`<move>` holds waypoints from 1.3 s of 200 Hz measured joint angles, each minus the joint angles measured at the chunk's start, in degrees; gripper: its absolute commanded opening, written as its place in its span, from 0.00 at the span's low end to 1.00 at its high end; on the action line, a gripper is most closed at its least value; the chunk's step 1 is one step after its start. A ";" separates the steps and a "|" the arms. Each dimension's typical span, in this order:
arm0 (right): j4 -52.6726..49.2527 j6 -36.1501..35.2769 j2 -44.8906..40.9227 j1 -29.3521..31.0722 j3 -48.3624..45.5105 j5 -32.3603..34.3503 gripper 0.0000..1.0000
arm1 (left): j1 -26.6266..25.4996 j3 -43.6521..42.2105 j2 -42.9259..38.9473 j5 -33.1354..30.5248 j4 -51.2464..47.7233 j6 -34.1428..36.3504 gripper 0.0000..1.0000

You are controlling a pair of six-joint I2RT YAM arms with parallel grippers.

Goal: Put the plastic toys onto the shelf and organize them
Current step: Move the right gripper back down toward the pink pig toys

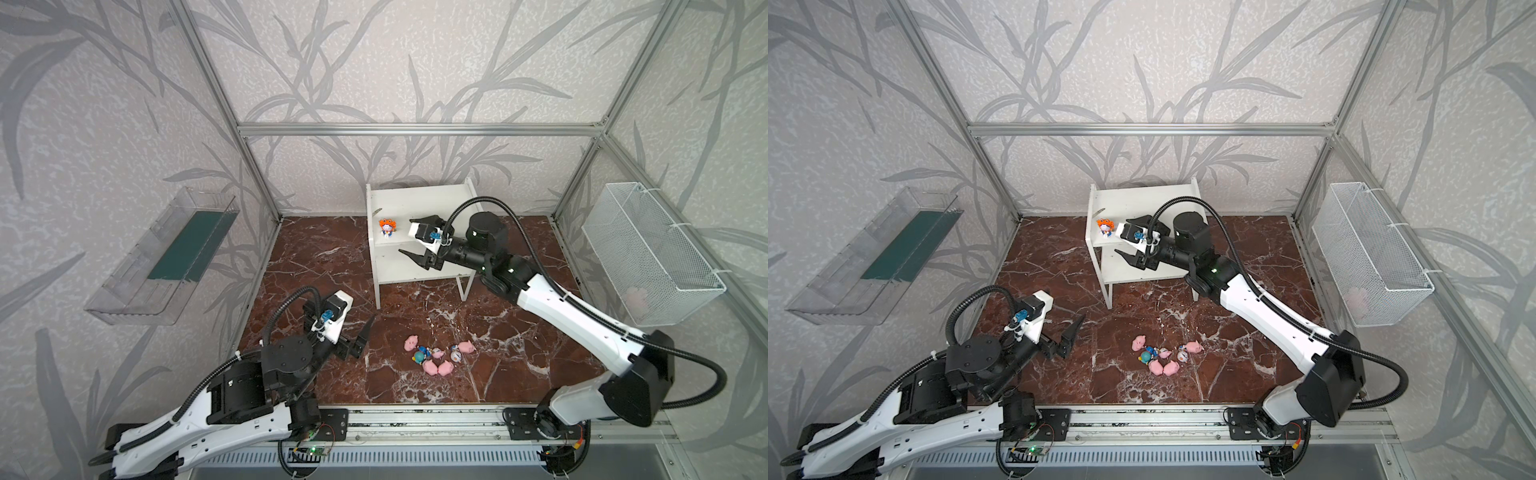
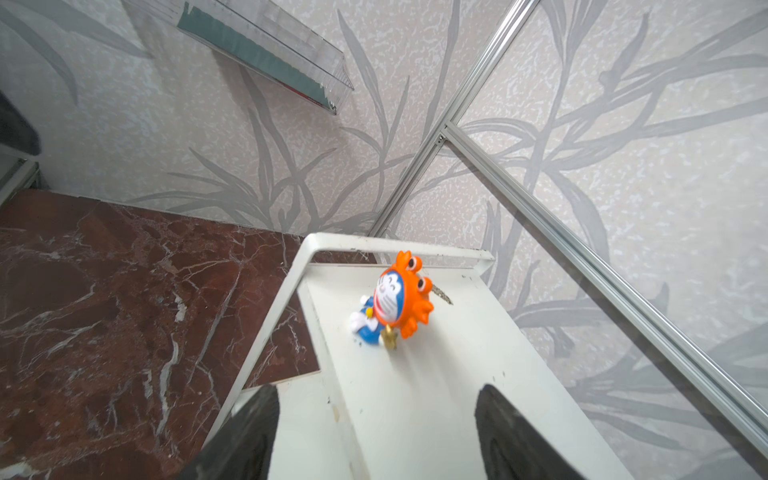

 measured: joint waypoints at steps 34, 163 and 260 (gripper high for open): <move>-2.93 0.22 -15.54 5.42 -11.58 5.20 0.80 | 0.00 -0.66 0.44 1.46 -0.28 -0.24 0.99; -13.70 32.52 -27.89 20.41 -40.94 17.09 0.44 | 0.00 -3.48 5.44 7.74 -2.82 -6.29 0.99; -22.60 44.72 -4.37 20.41 -30.08 9.01 0.26 | 0.00 -9.22 9.42 12.70 3.06 -11.85 0.99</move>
